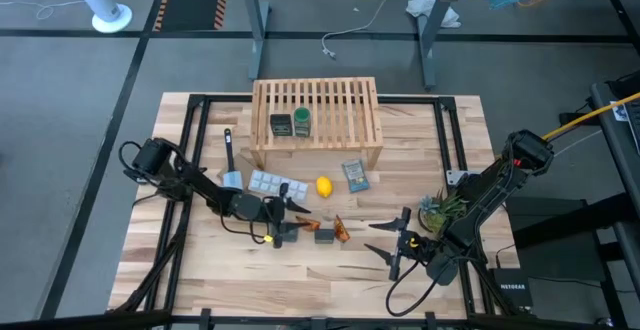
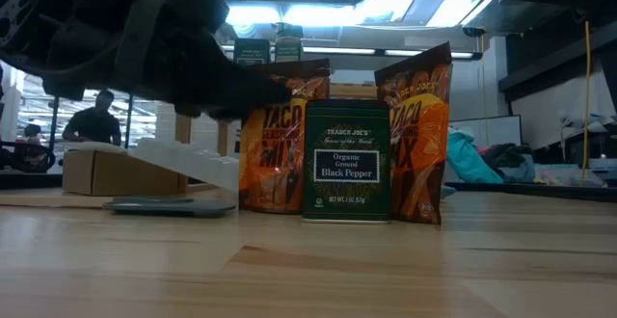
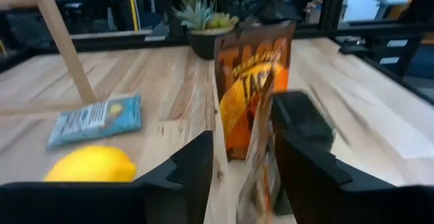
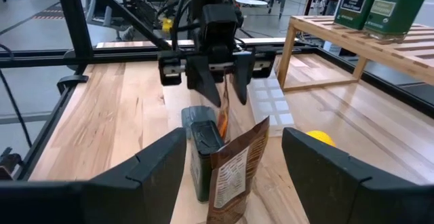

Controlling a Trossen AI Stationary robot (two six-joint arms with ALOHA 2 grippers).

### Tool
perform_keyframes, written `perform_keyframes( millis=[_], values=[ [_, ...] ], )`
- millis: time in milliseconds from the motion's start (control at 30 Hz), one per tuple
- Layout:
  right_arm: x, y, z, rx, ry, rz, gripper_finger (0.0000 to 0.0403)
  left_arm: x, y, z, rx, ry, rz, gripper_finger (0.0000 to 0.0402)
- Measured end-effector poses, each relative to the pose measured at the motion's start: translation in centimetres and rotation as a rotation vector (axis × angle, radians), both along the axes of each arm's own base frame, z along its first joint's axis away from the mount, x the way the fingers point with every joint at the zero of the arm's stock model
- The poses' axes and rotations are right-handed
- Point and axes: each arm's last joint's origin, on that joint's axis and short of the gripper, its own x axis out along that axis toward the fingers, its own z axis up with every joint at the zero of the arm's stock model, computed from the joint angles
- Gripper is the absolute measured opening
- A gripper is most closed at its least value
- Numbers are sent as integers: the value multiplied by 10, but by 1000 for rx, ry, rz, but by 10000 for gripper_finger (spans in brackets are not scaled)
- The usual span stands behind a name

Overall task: Shelf spices
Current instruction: Remove the orange seasoning pouch from the shelf, then remove the green seasoning container from the shelf

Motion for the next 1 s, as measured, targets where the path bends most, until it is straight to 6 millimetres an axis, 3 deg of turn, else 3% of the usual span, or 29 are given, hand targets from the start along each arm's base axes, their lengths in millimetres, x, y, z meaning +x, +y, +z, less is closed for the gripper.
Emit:
perform_keyframes(
  millis=[400, 767, 1000],
  values=[
    [0, 0, 0, 0, 0, 0, 250, -9, -1, 47, 104, -166, -2, 151],
    [0, 0, 0, 0, 0, 0, 250, -39, 22, 98, 406, -93, 383, 150],
    [0, 0, 0, 0, 0, 0, 250, -65, 50, 122, 454, -19, 513, 150]
  ],
)
